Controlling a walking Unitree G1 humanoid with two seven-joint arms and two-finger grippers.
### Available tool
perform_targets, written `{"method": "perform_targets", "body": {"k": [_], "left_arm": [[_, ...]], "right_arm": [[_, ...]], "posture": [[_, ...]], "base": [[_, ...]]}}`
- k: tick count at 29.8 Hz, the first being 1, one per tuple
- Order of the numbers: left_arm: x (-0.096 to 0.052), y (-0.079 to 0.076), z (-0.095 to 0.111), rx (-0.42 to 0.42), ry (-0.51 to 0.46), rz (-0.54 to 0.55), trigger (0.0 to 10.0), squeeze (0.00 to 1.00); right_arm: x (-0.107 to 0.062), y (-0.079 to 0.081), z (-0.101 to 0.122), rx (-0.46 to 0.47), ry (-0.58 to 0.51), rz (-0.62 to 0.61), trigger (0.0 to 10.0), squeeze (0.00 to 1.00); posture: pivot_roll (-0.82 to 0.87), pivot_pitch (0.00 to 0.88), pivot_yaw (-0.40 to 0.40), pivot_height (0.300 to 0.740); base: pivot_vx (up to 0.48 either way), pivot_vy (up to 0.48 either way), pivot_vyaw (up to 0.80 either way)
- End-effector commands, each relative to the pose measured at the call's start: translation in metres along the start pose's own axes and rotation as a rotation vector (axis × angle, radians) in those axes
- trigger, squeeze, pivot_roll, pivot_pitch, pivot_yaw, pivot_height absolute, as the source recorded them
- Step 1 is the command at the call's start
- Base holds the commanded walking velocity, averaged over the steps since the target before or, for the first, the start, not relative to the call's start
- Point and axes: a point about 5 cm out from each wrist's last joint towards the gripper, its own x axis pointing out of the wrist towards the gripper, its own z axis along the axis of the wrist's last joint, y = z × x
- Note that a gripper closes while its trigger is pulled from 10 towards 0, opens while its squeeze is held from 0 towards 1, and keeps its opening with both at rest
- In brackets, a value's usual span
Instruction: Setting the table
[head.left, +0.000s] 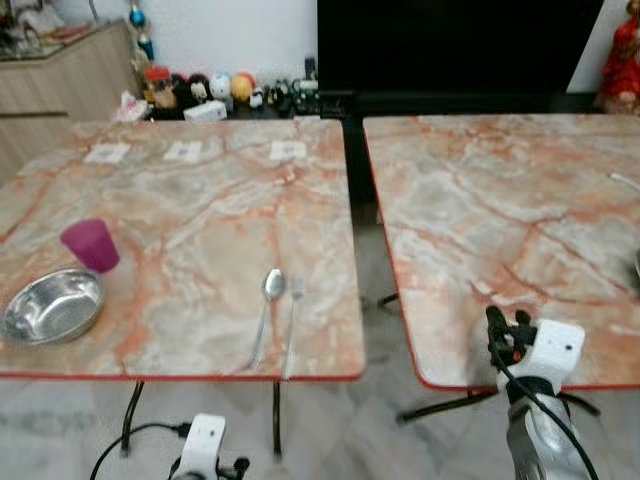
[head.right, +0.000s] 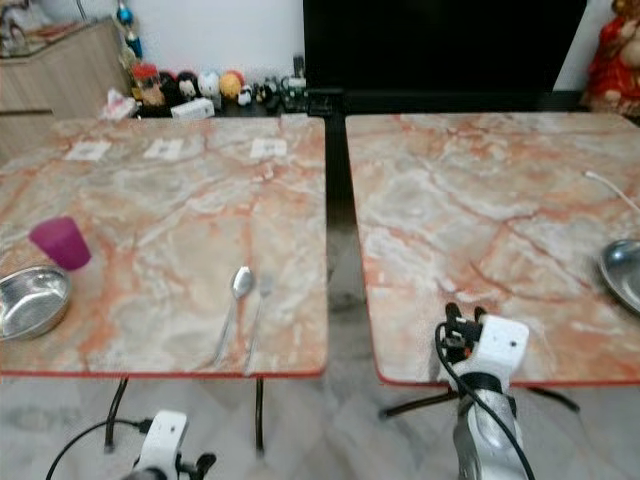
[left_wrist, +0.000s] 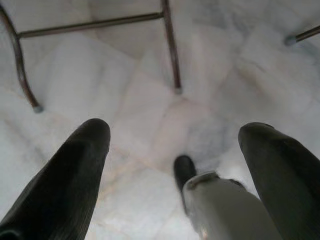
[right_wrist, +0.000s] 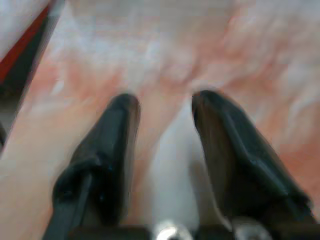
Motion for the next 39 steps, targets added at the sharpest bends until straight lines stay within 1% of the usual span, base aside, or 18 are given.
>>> {"method": "perform_targets", "body": {"k": [1,4,6,7,8,10,11,12,13,15,17,18,19,20,23,26,31,39], "left_arm": [[-0.001,-0.001,-0.004,-0.005,0.013,-0.002,10.0,0.00],[-0.001,-0.001,-0.003,-0.006,0.013,-0.002,10.0,0.00],[0.000,-0.001,-0.003,-0.009,0.011,-0.001,10.0,0.00],[0.000,-0.001,-0.003,-0.009,0.011,-0.001,10.0,0.00],[-0.001,-0.001,-0.003,-0.012,0.010,0.002,10.0,0.00],[-0.001,0.000,-0.003,-0.022,0.004,0.011,10.0,0.00],[-0.001,0.002,-0.002,-0.028,0.001,0.018,10.0,0.00],[-0.001,0.002,-0.002,-0.028,0.001,0.018,10.0,0.00],[-0.001,0.003,-0.003,-0.025,0.004,0.019,10.0,0.00],[-0.002,0.004,-0.005,-0.009,0.017,0.014,10.0,0.00],[-0.002,0.003,-0.008,0.003,0.029,0.008,10.0,0.00],[-0.002,0.003,-0.008,0.003,0.029,0.008,10.0,0.00],[-0.002,0.003,-0.008,0.002,0.031,0.008,10.0,0.00],[-0.002,0.003,-0.008,0.000,0.030,0.008,10.0,0.00],[-0.002,0.001,-0.007,-0.006,0.021,0.005,10.0,0.00],[-0.001,-0.001,-0.006,-0.004,0.019,0.000,10.0,0.00],[-0.001,-0.001,-0.006,-0.002,0.018,-0.003,10.0,0.00],[-0.002,0.000,-0.008,0.003,0.023,-0.002,10.0,0.00]], "right_arm": [[-0.004,-0.008,-0.021,-0.013,0.091,-0.015,10.0,0.00],[-0.011,-0.015,-0.048,-0.037,0.225,-0.038,10.0,0.00],[-0.022,-0.020,-0.070,-0.071,0.338,-0.059,10.0,0.00],[-0.022,-0.020,-0.070,-0.071,0.338,-0.059,10.0,0.00],[-0.023,-0.023,-0.071,-0.122,0.329,-0.075,10.0,0.00],[-0.017,-0.026,-0.054,-0.118,0.208,-0.111,10.0,0.00],[-0.008,-0.027,-0.021,-0.079,0.000,-0.144,10.0,0.00],[-0.008,-0.027,-0.021,-0.079,0.000,-0.144,10.0,0.00],[-0.004,-0.026,0.009,-0.117,-0.166,-0.158,10.0,0.00],[0.000,-0.019,0.044,-0.121,-0.326,-0.137,10.0,0.00],[0.001,-0.015,0.070,-0.141,-0.440,-0.115,10.0,0.00],[0.001,-0.015,0.070,-0.141,-0.440,-0.115,10.0,0.00],[-0.001,-0.014,0.085,-0.155,-0.504,-0.113,10.0,0.00],[-0.001,-0.014,0.089,-0.157,-0.519,-0.113,10.0,0.00],[-0.004,-0.004,0.089,-0.184,-0.521,-0.061,10.0,0.00],[-0.005,0.012,0.066,-0.193,-0.425,0.071,10.0,0.00],[-0.011,0.029,0.054,-0.229,-0.369,0.150,10.0,0.00],[-0.013,0.033,0.058,-0.239,-0.376,0.174,10.0,0.00]], "posture": [[0.01,0.000,-0.008,0.740],[0.01,0.000,-0.008,0.740],[0.02,0.000,-0.013,0.740],[0.02,0.000,-0.013,0.740],[0.03,0.000,-0.019,0.740],[0.05,0.000,-0.025,0.740],[0.06,0.000,-0.028,0.740],[0.06,0.000,-0.028,0.740],[0.05,0.000,-0.022,0.740],[0.03,0.000,-0.012,0.740],[0.01,0.000,-0.008,0.740],[0.01,0.000,-0.008,0.740],[0.03,0.000,-0.013,0.740],[0.03,0.000,-0.013,0.740],[0.02,0.000,-0.018,0.740],[0.02,0.000,-0.019,0.740],[0.03,0.000,-0.020,0.740],[0.03,0.000,-0.020,0.740]], "base": [[0.000,0.349,0.00],[0.000,0.347,0.00],[0.000,0.345,0.00],[0.000,0.345,0.00],[0.000,0.345,0.00],[0.000,0.347,0.00],[0.000,0.345,0.00],[0.000,0.345,0.00],[0.000,0.352,0.00],[0.000,0.347,0.00],[0.000,0.345,0.00],[0.000,0.345,0.00],[0.000,0.349,0.00],[0.000,0.349,0.00],[0.000,0.347,0.00],[0.000,0.345,0.00],[0.000,0.348,0.00],[0.000,0.346,0.44]]}}
